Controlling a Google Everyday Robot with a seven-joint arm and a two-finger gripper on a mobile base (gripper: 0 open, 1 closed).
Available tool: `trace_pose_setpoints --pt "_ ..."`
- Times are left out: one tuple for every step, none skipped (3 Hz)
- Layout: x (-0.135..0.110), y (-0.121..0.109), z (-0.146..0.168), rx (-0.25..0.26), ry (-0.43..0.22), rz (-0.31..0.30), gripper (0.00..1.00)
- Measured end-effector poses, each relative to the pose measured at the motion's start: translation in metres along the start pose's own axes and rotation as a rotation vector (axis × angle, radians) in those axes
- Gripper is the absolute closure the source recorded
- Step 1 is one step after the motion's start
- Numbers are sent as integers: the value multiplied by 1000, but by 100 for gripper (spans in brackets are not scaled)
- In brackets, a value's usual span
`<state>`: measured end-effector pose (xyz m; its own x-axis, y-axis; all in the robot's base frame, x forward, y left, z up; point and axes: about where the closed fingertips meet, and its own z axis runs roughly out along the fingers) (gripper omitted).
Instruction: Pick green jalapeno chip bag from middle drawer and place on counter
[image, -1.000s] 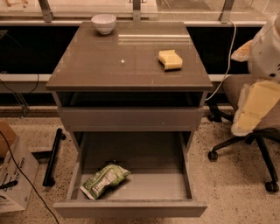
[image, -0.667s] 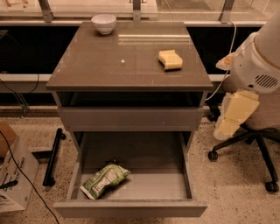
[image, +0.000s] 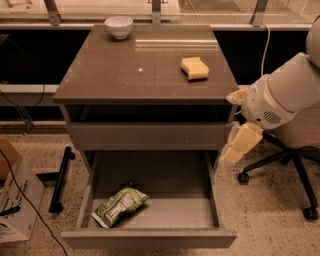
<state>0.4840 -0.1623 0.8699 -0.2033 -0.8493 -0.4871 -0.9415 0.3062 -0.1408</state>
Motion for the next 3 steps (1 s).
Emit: trace_pose_setpoints --pt "3 2 46 -89 -6 5 0" --pt "3 2 49 -95 -6 4 0" --pt "4 11 83 -127 -8 8 0"
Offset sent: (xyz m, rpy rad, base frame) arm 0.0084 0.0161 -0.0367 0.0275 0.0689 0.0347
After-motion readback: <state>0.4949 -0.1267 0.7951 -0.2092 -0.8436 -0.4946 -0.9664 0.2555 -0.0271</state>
